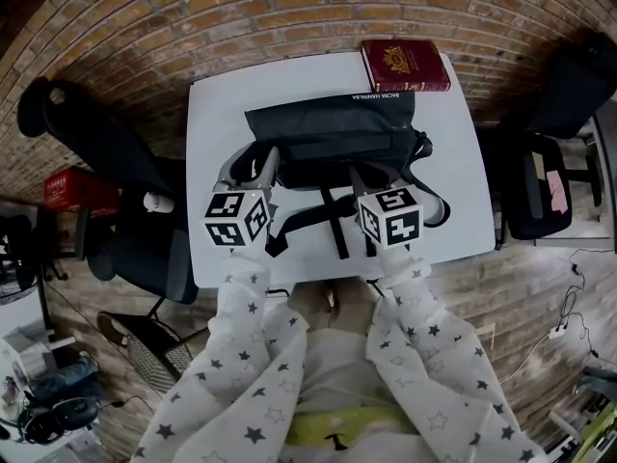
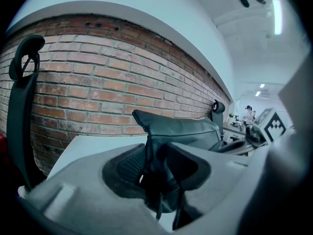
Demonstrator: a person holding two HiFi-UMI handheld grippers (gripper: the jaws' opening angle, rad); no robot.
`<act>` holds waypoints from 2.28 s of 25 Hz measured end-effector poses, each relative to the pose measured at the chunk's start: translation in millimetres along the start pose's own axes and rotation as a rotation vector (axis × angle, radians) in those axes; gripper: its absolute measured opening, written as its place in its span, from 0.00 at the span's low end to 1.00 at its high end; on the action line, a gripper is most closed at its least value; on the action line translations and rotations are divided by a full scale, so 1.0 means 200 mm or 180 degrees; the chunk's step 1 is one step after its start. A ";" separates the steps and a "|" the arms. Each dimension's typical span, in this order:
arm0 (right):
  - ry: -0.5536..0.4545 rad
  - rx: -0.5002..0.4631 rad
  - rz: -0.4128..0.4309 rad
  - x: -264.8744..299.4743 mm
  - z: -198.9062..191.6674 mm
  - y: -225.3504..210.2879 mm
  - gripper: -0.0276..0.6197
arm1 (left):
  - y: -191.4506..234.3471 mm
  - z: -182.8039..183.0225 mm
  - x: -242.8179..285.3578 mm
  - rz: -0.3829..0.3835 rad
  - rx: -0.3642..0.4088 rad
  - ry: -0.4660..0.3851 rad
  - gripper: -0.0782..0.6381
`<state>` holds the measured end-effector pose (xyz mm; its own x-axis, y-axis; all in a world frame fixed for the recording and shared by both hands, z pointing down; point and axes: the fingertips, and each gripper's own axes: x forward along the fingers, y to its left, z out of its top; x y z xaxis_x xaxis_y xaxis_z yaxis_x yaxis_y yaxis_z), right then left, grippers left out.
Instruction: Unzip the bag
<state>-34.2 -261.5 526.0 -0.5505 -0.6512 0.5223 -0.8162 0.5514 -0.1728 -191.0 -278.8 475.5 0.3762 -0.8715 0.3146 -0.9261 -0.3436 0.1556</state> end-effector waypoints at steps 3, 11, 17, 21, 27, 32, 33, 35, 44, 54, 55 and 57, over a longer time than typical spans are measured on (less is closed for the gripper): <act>-0.0005 0.0019 -0.0023 -0.01 0.00 -0.02 0.07 | 0.00 0.00 0.00 0.0039 -0.0005 -0.0001 0.30; -0.0047 0.0104 -0.0175 -0.09 -0.01 -0.16 0.07 | 0.00 0.01 -0.01 0.0195 0.0016 -0.0040 0.30; -0.0075 0.0114 -0.0240 -0.13 -0.01 -0.23 0.07 | 0.00 0.01 -0.01 0.0303 0.0022 -0.0081 0.30; -0.0087 0.0161 -0.0300 -0.16 -0.01 -0.28 0.07 | 0.00 0.01 -0.01 0.0355 0.0017 -0.0096 0.30; -0.0122 0.0198 -0.0382 -0.19 -0.02 -0.35 0.07 | 0.00 0.01 -0.01 0.0429 0.0006 -0.0130 0.30; -0.0136 0.0252 -0.0470 -0.23 -0.02 -0.41 0.07 | 0.01 0.01 -0.02 0.0478 -0.0012 -0.0145 0.30; -0.0139 0.0259 -0.0483 -0.24 -0.02 -0.42 0.07 | 0.01 0.01 -0.02 0.0486 -0.0012 -0.0145 0.30; -0.0150 0.0282 -0.0515 -0.25 -0.03 -0.44 0.07 | 0.01 0.01 -0.02 0.0496 -0.0011 -0.0143 0.30; -0.0169 0.0294 -0.0571 -0.28 -0.03 -0.48 0.07 | 0.01 0.01 -0.02 0.0527 -0.0013 -0.0139 0.30; -0.0202 0.0447 -0.0762 -0.34 -0.05 -0.59 0.07 | 0.01 0.01 -0.02 0.0552 -0.0019 -0.0145 0.30; -0.0207 0.0457 -0.0773 -0.35 -0.05 -0.60 0.07 | 0.01 0.01 -0.02 0.0553 -0.0018 -0.0146 0.30; -0.0215 0.0471 -0.0784 -0.35 -0.05 -0.61 0.07 | 0.01 0.01 -0.02 0.0555 -0.0012 -0.0147 0.30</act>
<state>105.4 -277.2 518.4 -0.3392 -0.7920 0.5077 -0.9406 0.2938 -0.1702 -194.3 -276.5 471.9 0.2082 -0.9329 0.2937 -0.9771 -0.1846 0.1061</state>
